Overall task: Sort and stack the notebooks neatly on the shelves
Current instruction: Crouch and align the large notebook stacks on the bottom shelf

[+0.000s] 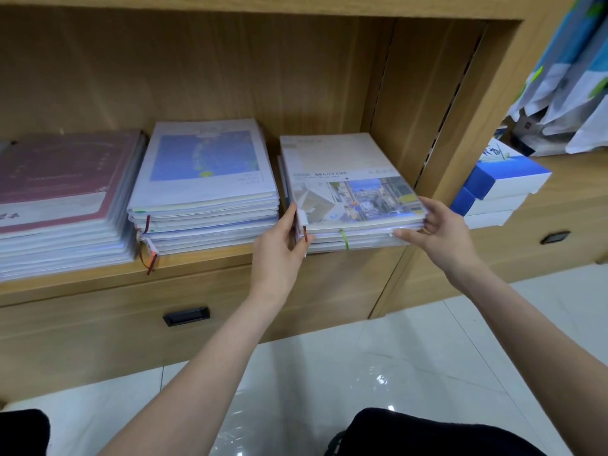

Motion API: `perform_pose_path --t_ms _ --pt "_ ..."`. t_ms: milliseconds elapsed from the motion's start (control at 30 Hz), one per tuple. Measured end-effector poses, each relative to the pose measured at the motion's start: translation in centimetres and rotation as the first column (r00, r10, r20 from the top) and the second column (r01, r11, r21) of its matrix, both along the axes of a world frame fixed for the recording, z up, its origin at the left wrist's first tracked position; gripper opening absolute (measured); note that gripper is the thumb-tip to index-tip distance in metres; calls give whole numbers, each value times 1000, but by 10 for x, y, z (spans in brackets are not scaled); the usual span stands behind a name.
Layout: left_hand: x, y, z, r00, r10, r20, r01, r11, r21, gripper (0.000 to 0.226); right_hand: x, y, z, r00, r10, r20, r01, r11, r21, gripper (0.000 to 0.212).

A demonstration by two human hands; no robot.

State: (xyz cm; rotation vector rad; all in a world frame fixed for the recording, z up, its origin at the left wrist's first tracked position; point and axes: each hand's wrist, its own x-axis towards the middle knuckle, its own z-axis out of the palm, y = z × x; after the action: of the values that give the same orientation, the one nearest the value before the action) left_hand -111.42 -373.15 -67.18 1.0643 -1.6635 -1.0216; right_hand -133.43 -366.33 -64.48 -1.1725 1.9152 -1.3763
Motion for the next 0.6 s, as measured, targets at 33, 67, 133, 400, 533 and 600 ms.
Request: perform_pose_path --t_ms 33,67,133,400,533,600 --pt "0 1 1 1000 1 0 -1 1000 -7 64 0 0 -1 1000 -12 -13 12 1000 -4 75" --pt "1 1 2 1000 -2 -5 2 1000 -12 66 0 1 -1 999 -24 -21 23 1000 -8 74" --pt "3 1 2 1000 -14 -11 14 1000 -9 69 -1 1 -2 1000 -21 -10 21 1000 -5 72" --pt "5 -1 -3 993 -18 117 25 998 -61 54 -6 -3 5 1000 23 -17 -23 999 33 64" --pt "6 -5 -1 994 -31 100 35 999 -38 55 -6 -6 5 999 15 -41 -13 999 44 65" --pt "7 -5 0 997 -30 69 31 999 -10 55 -6 -7 6 998 9 -58 -6 998 62 65"
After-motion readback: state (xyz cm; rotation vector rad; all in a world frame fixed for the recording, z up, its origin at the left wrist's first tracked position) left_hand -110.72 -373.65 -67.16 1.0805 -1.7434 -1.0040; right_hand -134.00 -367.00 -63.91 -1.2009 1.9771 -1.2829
